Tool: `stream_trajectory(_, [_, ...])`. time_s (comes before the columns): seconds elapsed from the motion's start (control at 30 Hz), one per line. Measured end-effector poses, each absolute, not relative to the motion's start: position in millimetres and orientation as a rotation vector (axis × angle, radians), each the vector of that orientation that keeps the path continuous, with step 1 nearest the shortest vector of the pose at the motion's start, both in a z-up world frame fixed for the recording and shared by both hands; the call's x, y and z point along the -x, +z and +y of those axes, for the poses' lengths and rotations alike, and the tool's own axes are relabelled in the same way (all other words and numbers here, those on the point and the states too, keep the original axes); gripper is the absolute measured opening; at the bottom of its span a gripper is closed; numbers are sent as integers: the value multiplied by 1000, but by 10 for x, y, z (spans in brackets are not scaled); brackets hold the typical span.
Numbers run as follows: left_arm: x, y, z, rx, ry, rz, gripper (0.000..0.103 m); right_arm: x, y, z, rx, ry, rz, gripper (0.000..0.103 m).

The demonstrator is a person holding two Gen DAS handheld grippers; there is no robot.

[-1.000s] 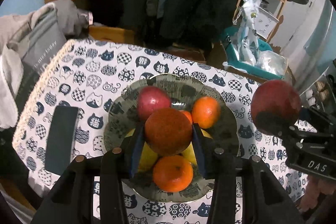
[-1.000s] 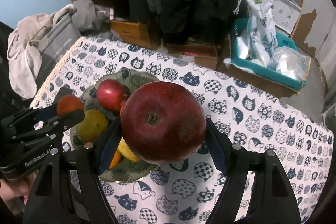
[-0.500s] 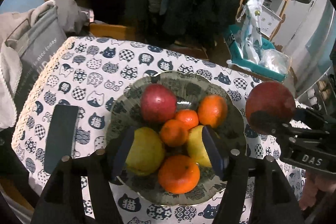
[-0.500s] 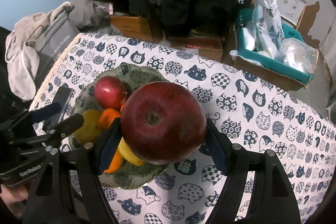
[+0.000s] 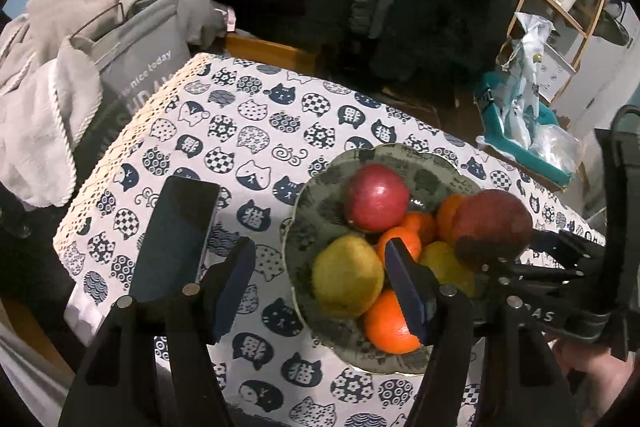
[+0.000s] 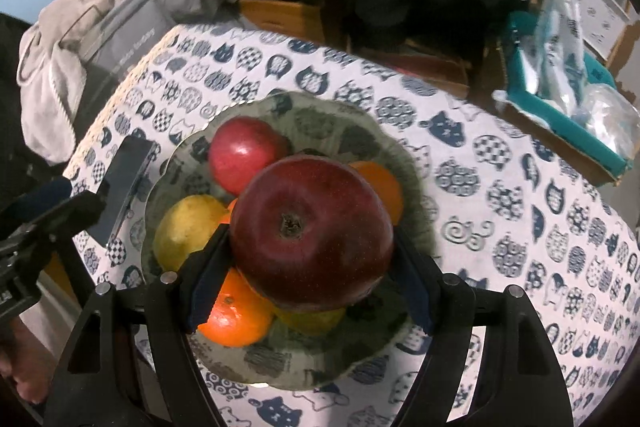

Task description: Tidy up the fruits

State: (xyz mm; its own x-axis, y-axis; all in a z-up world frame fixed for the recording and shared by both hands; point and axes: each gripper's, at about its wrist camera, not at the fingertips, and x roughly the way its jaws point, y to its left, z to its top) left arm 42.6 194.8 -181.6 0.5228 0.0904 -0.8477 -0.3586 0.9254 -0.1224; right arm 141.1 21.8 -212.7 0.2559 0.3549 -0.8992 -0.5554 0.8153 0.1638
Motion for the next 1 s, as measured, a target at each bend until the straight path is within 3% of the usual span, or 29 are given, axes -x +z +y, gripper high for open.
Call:
stream_trajectory(0.27, [-381, -1804, 2010, 301, 288, 992, 69, -1371, -2224, 428, 257, 648, 1162, 78])
stream_trajectory(0.33, [-372, -1792, 2011, 300, 287, 988, 69, -1367, -2173, 432, 241, 671, 1146, 82])
stream_trajectory(0.83, [-308, -1564, 1916, 289, 275, 943, 71, -1359, -1694, 25, 157, 614, 1068, 82])
stream_trajectory(1.0, [-248, -1400, 1837, 264, 267, 906, 78, -1336, -1471, -163, 155, 570, 1022, 82])
